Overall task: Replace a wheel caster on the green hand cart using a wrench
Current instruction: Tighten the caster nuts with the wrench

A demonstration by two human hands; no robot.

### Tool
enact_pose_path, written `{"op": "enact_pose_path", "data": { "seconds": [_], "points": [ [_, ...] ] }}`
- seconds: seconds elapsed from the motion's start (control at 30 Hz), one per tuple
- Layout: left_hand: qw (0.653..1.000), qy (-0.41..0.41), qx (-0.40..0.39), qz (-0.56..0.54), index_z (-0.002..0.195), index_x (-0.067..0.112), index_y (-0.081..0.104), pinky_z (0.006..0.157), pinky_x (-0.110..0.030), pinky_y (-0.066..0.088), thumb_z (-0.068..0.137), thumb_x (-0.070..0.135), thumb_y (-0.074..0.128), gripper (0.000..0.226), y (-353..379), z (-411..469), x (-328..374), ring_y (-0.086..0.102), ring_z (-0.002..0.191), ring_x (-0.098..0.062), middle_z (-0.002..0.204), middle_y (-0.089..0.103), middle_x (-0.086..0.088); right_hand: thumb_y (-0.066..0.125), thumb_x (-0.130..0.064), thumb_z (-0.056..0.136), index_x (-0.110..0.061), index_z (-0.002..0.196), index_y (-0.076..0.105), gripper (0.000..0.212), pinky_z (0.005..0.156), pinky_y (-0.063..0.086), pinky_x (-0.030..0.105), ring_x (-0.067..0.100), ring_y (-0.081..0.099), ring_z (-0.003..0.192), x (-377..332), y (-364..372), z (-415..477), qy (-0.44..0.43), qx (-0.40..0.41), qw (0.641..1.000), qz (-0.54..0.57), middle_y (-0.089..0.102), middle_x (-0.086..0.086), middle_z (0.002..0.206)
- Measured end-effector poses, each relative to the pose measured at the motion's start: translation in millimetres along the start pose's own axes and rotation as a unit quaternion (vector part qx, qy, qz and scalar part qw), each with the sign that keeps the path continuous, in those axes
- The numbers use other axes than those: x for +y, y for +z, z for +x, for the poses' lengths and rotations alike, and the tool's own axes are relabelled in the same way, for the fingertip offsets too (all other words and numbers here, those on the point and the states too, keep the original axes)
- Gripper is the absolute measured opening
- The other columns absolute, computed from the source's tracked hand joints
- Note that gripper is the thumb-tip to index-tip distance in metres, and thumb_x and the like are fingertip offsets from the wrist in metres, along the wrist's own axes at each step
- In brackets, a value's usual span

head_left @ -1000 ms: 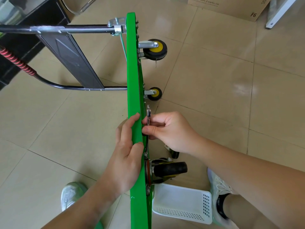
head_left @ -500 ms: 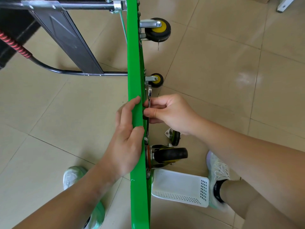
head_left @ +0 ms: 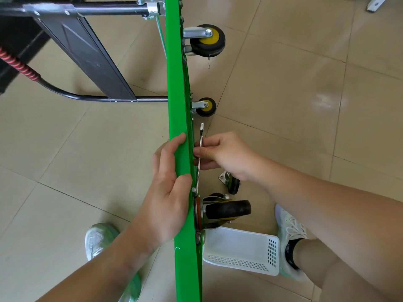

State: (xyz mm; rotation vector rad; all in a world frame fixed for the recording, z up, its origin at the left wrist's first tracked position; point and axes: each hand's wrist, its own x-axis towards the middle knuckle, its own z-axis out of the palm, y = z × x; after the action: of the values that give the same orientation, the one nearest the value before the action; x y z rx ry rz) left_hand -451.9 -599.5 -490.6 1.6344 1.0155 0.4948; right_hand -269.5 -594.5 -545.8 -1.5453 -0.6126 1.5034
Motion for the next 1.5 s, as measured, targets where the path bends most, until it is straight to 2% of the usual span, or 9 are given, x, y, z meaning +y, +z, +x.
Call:
{"op": "enact_pose_path", "data": {
  "seconds": [0.23,0.4,0.53,0.63,0.77,1.0,1.1,1.33,1.5],
  "points": [
    [1.0,0.005,0.003,0.0,0.141,0.047,0.028,0.101,0.003,0.022,0.087,0.017,0.036,0.063,0,-1,0,0.03,0.13,0.022,0.146,0.032,0.019,0.073,-0.006,0.089,0.009,0.115,0.066,0.031,0.07,0.062,0.032,0.026,0.076,0.076,19,-1,13,0.105,0.037,0.992,0.056,0.075,0.019,0.094],
    [1.0,0.01,0.003,0.003,0.139,0.05,0.028,0.1,0.003,0.022,0.088,0.016,0.036,0.062,1,-1,1,0.031,0.13,0.022,0.146,0.032,0.02,0.07,-0.002,0.09,0.008,0.111,0.064,0.025,0.064,0.062,0.031,0.023,0.075,0.07,21,-3,17,0.161,0.019,0.982,0.094,0.075,0.017,0.086],
    [1.0,0.011,0.005,0.002,0.138,0.049,0.03,0.099,0.004,0.022,0.087,0.016,0.036,0.061,1,-1,1,0.031,0.129,0.024,0.145,0.032,0.02,0.072,-0.007,0.089,0.002,0.108,0.066,0.021,0.082,0.062,0.038,0.027,0.076,0.082,5,-11,20,0.1,0.036,0.992,0.068,0.074,0.018,0.097],
    [1.0,0.012,0.006,0.002,0.14,0.047,0.03,0.099,0.004,0.022,0.088,0.016,0.037,0.061,1,-1,1,0.032,0.129,0.023,0.145,0.033,0.02,0.071,-0.006,0.091,-0.009,0.099,0.069,0.009,0.078,0.062,0.035,0.024,0.076,0.083,-18,-16,12,-0.014,0.045,0.999,0.026,0.076,0.007,0.09],
    [1.0,0.009,0.005,-0.003,0.14,0.049,0.029,0.099,0.004,0.023,0.087,0.017,0.037,0.062,1,-1,1,0.032,0.128,0.023,0.143,0.033,0.021,0.072,-0.001,0.088,-0.019,0.098,0.072,0.02,0.074,0.06,0.029,0.019,0.076,0.086,-33,-11,-20,-0.107,-0.016,0.994,-0.028,0.077,0.001,0.084],
    [1.0,0.007,0.011,-0.01,0.136,0.053,0.03,0.1,0.004,0.024,0.087,0.018,0.037,0.061,2,-1,2,0.033,0.127,0.024,0.144,0.034,0.021,0.072,-0.002,0.088,-0.021,0.099,0.073,0.022,0.082,0.061,0.035,0.014,0.074,0.087,-21,2,-37,-0.124,-0.043,0.99,-0.059,0.077,0.002,0.09],
    [1.0,0.004,0.012,-0.01,0.135,0.055,0.03,0.1,0.004,0.025,0.086,0.019,0.037,0.061,2,0,1,0.034,0.128,0.022,0.144,0.034,0.022,0.072,-0.001,0.089,-0.026,0.096,0.074,0.026,0.084,0.062,0.037,0.011,0.073,0.085,-19,8,-36,-0.132,-0.046,0.988,-0.07,0.076,-0.004,0.086],
    [1.0,0.006,0.007,-0.01,0.137,0.053,0.03,0.1,0.003,0.024,0.086,0.017,0.036,0.062,0,-1,1,0.032,0.132,0.021,0.144,0.033,0.024,0.072,-0.001,0.089,-0.029,0.099,0.075,0.03,0.082,0.06,0.028,0.01,0.074,0.087,-8,11,-33,-0.139,-0.043,0.986,-0.075,0.078,-0.006,0.09],
    [1.0,0.008,0.01,-0.014,0.137,0.053,0.031,0.103,0.001,0.026,0.087,0.016,0.036,0.063,1,-1,1,0.033,0.133,0.017,0.145,0.034,0.021,0.072,-0.005,0.09,-0.009,0.111,0.074,0.022,0.086,0.061,0.04,0.021,0.075,0.095,-1,7,-20,-0.095,-0.026,0.995,-0.033,0.078,0.009,0.101]
  ]
}}
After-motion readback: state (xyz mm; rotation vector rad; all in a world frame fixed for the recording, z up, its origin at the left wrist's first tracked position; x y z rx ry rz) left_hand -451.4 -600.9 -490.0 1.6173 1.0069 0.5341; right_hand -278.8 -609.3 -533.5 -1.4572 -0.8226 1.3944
